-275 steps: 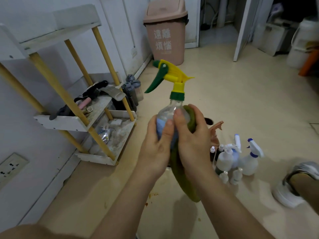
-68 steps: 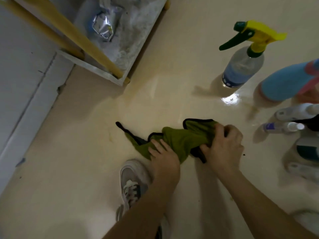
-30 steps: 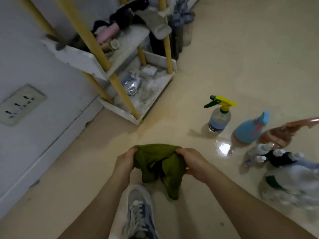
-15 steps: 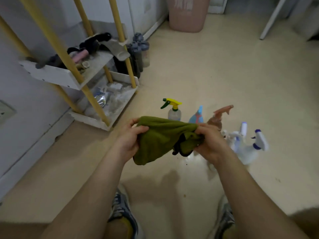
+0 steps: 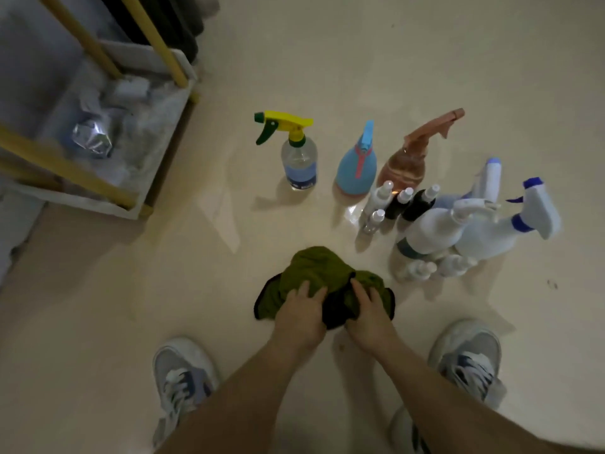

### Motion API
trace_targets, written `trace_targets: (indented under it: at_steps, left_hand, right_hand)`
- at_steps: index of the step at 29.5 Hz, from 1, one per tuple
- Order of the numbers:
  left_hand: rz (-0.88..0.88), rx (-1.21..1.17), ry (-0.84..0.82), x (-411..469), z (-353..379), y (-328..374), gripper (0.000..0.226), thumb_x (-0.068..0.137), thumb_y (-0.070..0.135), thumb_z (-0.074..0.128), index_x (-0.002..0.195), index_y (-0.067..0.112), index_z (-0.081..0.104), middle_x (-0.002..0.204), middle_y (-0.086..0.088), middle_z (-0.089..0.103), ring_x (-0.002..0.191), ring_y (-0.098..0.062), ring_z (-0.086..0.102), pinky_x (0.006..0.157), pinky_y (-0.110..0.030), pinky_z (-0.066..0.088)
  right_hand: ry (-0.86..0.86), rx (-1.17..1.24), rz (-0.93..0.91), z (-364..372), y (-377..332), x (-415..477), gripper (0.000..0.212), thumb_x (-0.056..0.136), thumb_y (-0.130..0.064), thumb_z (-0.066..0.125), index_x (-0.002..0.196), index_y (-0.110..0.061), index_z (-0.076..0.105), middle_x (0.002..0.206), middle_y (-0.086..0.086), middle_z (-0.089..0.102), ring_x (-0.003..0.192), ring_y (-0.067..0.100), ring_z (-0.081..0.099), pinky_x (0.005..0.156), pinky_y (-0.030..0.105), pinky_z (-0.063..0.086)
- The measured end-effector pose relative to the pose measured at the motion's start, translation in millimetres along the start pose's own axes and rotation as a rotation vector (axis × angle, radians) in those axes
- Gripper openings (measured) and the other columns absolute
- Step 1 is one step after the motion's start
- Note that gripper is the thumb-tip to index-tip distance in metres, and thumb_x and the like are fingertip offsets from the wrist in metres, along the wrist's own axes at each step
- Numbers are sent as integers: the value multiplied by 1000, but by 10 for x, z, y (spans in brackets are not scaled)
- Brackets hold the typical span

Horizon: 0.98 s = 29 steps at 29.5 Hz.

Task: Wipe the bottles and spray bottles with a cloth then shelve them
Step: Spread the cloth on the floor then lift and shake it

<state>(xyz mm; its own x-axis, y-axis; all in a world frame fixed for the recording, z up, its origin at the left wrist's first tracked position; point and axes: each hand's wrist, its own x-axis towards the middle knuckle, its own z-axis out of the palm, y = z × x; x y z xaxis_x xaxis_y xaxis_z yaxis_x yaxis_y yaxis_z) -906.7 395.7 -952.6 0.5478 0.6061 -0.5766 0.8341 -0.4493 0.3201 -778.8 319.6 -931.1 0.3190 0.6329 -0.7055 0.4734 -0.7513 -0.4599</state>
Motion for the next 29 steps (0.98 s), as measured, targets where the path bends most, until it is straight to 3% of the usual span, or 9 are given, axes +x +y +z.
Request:
trace_targets:
  at_steps: [4,8,11,15,19,21,23,25,29]
  left_hand:
    - [-110,-334,37,-86,216,101,18,88,18,62,105,21,65,109,0,65,96,-20,63,77,-31,52]
    - [-477,-900,-62,-119,-89,4,20,94,21,56,109,20,69,111,-4,69,98,-18,63,85,-28,52]
    - [-569,-1260,-57,-240,-553,47,26,97,35,53,106,16,69,103,-8,71,95,-22,66,84,-32,53]
    - [-305,-1290,-73,-547,-1212,6,47,79,42,76,112,10,63,99,-12,75,92,-27,72,83,-36,57]
    - [-239,-961,59,-932,-1953,46,27,87,39,70,100,15,71,98,-9,73,92,-25,69,80,-34,56]
    - [-183,-644,98,-1151,-2243,101,14,94,34,63,98,23,71,99,0,70,93,-18,64,75,-27,50]
    - [-61,-442,208,-1403,-2496,188,29,90,17,64,116,31,64,119,8,62,110,-13,58,86,-30,50]
    - [136,-662,247,-1688,-2717,330,53,85,6,67,129,34,56,130,11,60,121,-7,54,99,-33,47]
    - [268,-1019,271,-2209,-2940,439,33,89,12,67,121,17,62,111,-5,73,107,-22,67,94,-34,53]
  right_hand:
    - [118,199,33,137,-37,-41,61,80,-4,65,138,-12,46,136,14,46,119,27,51,99,29,43]
    - [-37,888,353,20,-121,-88,30,88,-4,61,117,-9,58,99,14,66,75,24,61,59,34,51]
    - [-114,1176,448,-226,-297,-153,23,98,-14,53,109,2,65,94,17,70,82,29,66,71,36,55]
    - [-135,1154,288,-741,-594,-319,34,98,-22,52,111,7,64,101,26,69,76,29,69,56,30,51]
    - [-58,1203,93,-1504,-1036,-775,37,102,-23,41,126,-1,60,139,25,52,130,42,48,86,43,48]
    - [-154,1199,-42,-1813,-1303,-1114,57,103,-43,38,89,-7,80,121,13,68,118,40,54,87,32,42]
    - [-267,1124,-172,-1992,-1590,-1446,66,100,-50,41,64,-9,78,86,8,75,85,29,53,68,26,30]
    - [-263,981,-256,-2074,-1869,-1716,48,100,-37,49,76,-2,73,81,12,74,77,27,62,67,31,48]
    - [-275,718,-367,-2160,-2388,-2259,34,101,-31,49,86,-3,64,77,13,69,72,24,66,74,36,57]
